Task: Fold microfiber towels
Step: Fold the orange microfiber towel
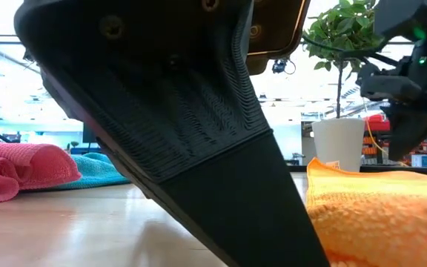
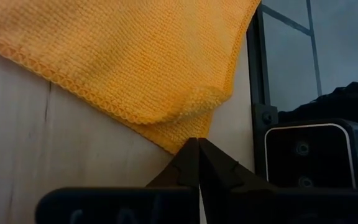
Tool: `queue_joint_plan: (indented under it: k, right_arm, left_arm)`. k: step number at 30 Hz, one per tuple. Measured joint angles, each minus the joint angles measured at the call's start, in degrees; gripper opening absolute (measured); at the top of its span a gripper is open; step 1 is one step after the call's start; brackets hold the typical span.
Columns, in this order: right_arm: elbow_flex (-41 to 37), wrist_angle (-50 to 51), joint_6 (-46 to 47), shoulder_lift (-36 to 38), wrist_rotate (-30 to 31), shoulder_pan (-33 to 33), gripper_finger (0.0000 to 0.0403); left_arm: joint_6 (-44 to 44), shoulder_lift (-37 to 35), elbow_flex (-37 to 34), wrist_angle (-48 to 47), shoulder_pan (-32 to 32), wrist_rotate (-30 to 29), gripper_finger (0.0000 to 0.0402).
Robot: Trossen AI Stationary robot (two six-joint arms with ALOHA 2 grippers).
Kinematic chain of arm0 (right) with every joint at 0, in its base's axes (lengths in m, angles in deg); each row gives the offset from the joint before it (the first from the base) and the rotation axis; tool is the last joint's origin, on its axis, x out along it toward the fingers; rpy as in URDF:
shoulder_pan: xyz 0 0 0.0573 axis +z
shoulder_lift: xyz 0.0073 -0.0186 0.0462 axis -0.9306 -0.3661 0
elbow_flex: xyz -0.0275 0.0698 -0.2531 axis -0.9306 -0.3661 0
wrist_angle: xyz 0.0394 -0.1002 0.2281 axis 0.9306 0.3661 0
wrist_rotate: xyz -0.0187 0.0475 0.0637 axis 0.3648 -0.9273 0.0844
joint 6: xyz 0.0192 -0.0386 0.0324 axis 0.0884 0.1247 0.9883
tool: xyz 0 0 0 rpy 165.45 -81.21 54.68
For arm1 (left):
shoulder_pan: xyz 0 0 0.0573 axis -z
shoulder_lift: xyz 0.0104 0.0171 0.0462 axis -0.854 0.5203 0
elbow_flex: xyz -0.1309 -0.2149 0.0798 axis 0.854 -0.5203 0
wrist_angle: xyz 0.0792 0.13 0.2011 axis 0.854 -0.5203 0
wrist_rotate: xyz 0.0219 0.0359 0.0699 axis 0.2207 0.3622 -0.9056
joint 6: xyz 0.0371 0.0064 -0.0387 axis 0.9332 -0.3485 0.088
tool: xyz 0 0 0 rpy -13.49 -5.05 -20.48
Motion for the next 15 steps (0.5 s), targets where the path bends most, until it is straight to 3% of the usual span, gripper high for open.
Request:
queue_joint_plan:
  k: [9,15]
  right_arm:
    - [-1.52,-1.02,2.45,-7.56,-4.23,1.64,0.0002]
    - [-2.69,-0.08,4.41,-8.02,-3.43,1.67,0.0002]
  left_arm:
    - [-0.02,-0.01,0.0,0.01,-0.14,-0.13,0.0013]
    - [-0.06,-0.01,0.02,0.06,-0.17,-0.13,0.0015]
